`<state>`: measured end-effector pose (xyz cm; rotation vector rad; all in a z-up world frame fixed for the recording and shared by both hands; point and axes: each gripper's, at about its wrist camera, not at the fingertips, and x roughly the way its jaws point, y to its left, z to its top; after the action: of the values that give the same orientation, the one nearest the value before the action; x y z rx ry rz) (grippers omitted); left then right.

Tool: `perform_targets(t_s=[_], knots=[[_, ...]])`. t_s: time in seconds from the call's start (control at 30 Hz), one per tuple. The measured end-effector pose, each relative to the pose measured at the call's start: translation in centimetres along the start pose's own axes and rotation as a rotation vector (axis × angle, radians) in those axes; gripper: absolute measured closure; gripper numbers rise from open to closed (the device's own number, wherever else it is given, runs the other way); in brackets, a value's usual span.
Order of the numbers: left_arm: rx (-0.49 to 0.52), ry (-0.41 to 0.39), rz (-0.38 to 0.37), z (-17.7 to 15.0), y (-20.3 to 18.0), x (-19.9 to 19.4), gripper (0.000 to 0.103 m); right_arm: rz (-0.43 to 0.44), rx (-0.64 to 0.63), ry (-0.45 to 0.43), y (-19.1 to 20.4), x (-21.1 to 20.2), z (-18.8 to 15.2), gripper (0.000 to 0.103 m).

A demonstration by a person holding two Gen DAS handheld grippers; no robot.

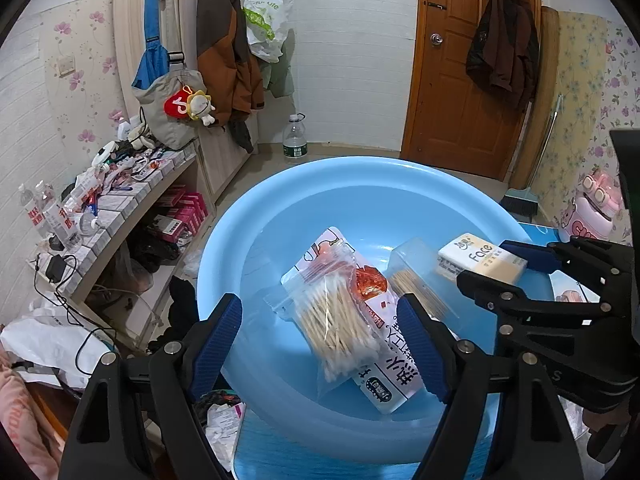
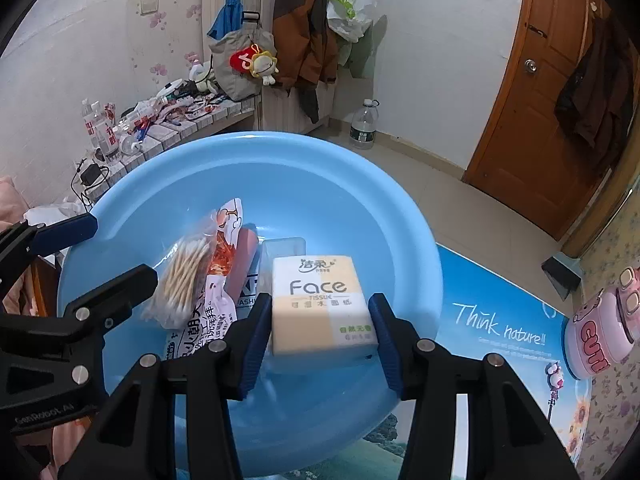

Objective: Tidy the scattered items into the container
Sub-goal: 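Open the left gripper to drop the swab bag while the right gripper releases the tissue pack, then withdraw both grippers from the basin back over the table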

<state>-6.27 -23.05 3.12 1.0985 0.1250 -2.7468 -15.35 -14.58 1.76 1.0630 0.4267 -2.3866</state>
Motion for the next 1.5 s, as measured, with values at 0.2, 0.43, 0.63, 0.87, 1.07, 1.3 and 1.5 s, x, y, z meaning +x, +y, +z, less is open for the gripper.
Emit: perform_targets(t_s=[0.2, 0.43, 0.63, 0.87, 1.07, 1.3, 1.5], knots=[[-0.006, 0.002, 0.001, 0.0, 0.2, -0.2, 0.025, -0.023, -0.004, -0.018, -0.6, -0.8, 0.0, 0.053], [-0.003, -0.002, 0.004, 0.0, 0.1, -0.5, 0.025, -0.009, 0.009, -0.023, -0.9, -1.7, 0.0, 0.053], [0.001, -0.004, 0.005, 0.2, -0.2, -0.6, 0.025, 0.006, 0.022, -0.025, -1.3, -2.0, 0.1, 0.053], [0.002, -0.005, 0.007, 0.3, -0.3, -0.7, 0.024, 0.034, 0.034, -0.024, -1.5, -2.1, 0.1, 0.052], [0.005, -0.009, 0.011, 0.4, -0.6, -1.0, 0.022, 0.059, 0.043, -0.046, -1.4, -2.6, 0.0, 0.047], [0.001, -0.019, 0.015, 0.5, -0.7, -2.0, 0.015, 0.051, 0.066, -0.062, -2.0, -3.9, -0.3, 0.047], [0.001, -0.03, 0.015, 0.3, -1.3, -3.2, 0.014, 0.061, 0.114, -0.088, -2.8, -6.2, -1.4, 0.047]])
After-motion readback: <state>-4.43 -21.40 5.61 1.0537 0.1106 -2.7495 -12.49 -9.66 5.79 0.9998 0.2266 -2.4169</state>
